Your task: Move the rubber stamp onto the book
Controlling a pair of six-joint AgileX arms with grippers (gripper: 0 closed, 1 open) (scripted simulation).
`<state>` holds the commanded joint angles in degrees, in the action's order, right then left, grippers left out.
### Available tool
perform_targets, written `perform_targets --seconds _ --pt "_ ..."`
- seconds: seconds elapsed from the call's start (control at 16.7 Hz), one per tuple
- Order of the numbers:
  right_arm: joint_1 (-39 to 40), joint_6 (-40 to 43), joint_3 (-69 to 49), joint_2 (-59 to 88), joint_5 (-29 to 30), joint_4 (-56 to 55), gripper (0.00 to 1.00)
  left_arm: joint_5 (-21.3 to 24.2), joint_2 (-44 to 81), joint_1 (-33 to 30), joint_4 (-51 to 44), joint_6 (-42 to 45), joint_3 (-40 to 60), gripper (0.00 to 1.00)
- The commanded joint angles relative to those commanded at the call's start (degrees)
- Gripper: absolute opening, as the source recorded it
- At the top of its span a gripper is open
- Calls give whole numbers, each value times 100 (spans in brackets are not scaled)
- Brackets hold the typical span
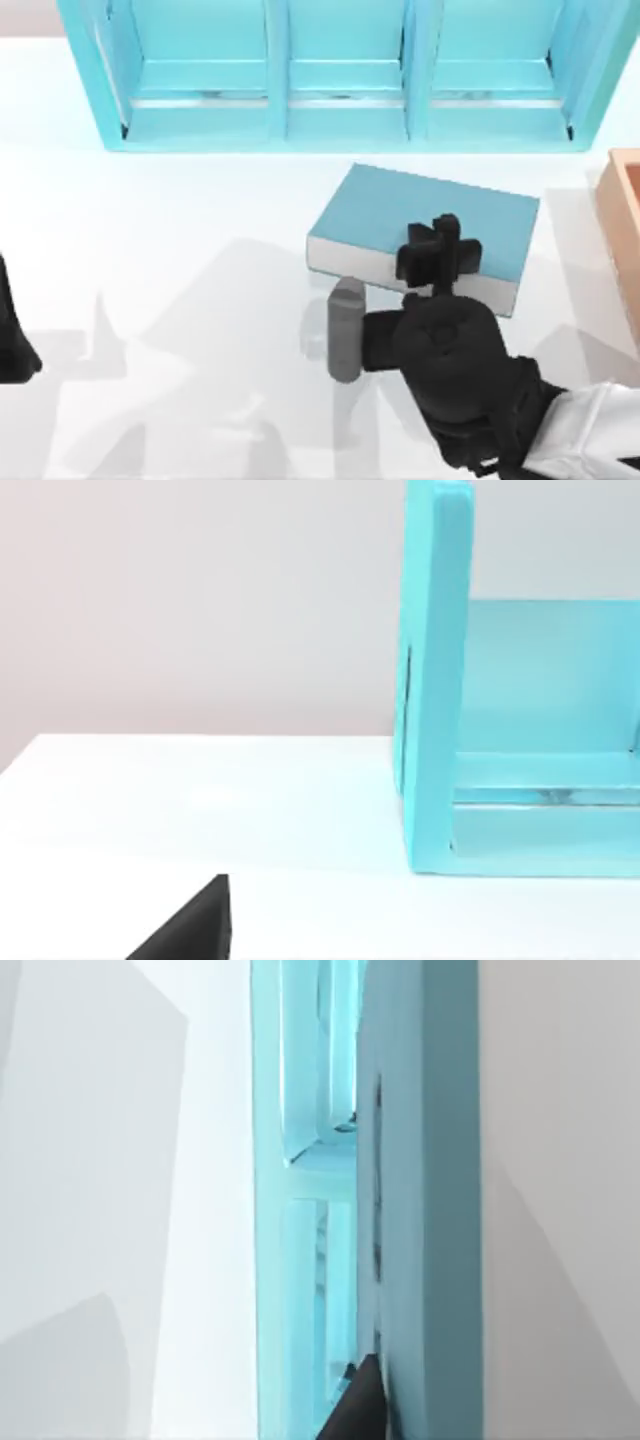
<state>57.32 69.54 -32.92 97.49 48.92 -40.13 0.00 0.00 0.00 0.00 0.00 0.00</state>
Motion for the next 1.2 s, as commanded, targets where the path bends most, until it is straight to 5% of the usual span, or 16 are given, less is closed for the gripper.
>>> perform_targets --seconds 0.6,1.2 --pt "-5 -28 159 642 -3 -827 0 0 0 0 0 0 0 100" --pt "-5 -28 159 642 -3 -827 75 0 0 0 0 0 0 100"
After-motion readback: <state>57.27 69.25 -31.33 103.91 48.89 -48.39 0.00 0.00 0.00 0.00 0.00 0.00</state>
